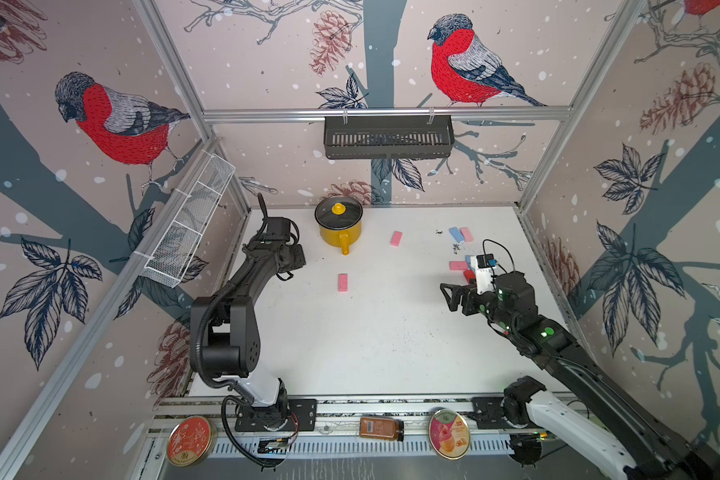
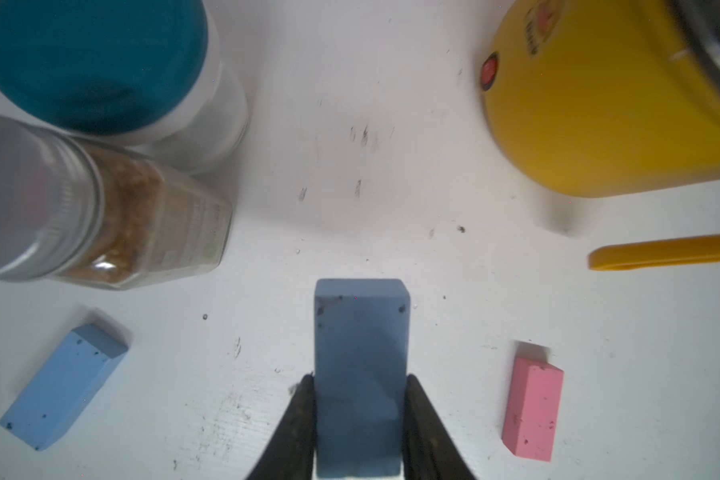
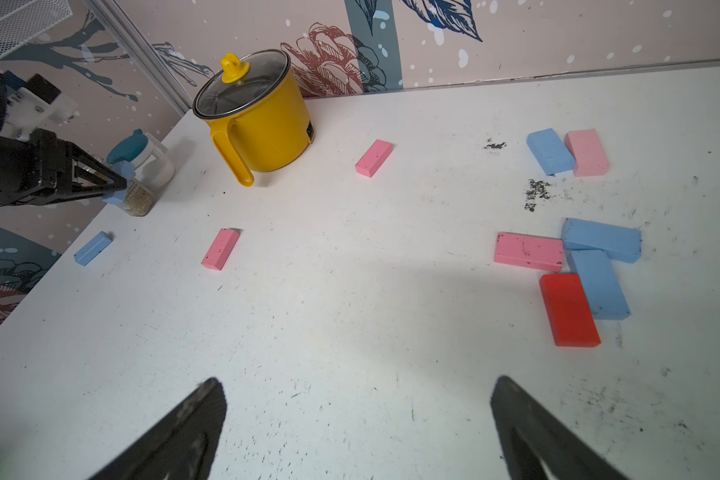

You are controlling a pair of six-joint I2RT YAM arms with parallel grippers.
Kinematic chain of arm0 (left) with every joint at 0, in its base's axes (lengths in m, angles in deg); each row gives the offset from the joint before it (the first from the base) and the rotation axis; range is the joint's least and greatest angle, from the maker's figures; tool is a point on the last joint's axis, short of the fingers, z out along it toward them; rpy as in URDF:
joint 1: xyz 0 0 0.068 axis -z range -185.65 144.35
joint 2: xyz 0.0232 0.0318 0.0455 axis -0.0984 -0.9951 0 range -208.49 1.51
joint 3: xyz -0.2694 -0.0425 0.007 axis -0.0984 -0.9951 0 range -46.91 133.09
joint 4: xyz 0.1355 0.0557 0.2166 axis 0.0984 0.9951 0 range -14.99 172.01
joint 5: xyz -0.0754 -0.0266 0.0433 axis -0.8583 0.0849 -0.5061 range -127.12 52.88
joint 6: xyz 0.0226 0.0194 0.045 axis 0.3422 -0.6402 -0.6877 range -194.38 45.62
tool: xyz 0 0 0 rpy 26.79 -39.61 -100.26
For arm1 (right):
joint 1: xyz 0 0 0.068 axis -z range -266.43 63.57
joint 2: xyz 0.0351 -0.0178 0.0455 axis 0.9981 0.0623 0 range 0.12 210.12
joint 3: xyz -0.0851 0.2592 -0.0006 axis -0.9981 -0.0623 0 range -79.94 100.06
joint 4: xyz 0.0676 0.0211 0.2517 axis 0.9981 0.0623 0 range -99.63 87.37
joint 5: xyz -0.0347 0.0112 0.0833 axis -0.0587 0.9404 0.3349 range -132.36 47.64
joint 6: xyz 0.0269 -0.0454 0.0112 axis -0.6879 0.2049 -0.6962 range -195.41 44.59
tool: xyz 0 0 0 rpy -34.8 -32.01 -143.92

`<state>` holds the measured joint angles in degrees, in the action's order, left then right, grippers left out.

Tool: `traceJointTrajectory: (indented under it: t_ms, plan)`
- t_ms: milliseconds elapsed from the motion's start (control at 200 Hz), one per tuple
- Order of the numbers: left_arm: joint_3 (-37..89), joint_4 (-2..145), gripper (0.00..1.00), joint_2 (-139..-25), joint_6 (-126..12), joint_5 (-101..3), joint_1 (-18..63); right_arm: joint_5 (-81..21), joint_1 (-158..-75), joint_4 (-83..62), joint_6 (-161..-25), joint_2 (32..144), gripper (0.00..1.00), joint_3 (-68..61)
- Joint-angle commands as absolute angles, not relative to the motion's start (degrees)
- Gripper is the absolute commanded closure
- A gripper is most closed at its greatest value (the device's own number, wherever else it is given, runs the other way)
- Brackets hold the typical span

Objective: Assemble the letter t with building blocks
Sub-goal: Pick up the building block from the center of the board, then assemble the building block at the center of the board.

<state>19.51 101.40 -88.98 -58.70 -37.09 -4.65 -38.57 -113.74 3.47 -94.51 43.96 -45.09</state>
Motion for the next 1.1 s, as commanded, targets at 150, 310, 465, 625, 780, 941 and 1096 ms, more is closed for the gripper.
traceJointTrajectory:
  t_ms: [150, 310, 465, 625, 780, 941, 1096]
  plan:
    - [8.3, 83.0, 1.0, -73.9, -72.0, -49.2, -4.3, -39.6, -113.9, 1.0, -94.5, 41.9, 0.0, -45.6]
    - [-2.6, 70.4, 1.0, -63.2, -85.7, -54.2, -3.6, -39.4, -113.9, 0.5, -94.4, 39.7, 0.0, -46.3]
    - [-9.1, 67.3, 1.0, -57.1, -101.8, -57.0, -3.4, -39.1, -114.0, 0.1, -94.6, 38.4, 0.0, -46.7]
    - [-9.9, 73.4, 1.0, -56.8, -117.2, -57.5, -3.4, -38.6, -114.0, -0.1, -94.6, 38.2, 0.0, -46.9]
    - [-9.1, 77.5, 1.0, -61.0, -128.1, -57.7, -3.4, -38.2, -114.0, -0.3, -94.7, 38.2, 0.0, -47.1]
    - [-3.8, 86.2, 1.0, -68.6, -138.0, -52.3, -3.3, -38.1, -114.0, -0.9, -94.8, 38.4, 0.0, -47.9]
    - [-0.3, 91.9, 1.0, -73.9, -147.1, -51.2, -2.8, -38.0, -114.0, -1.1, -94.8, 39.2, 0.0, -48.0]
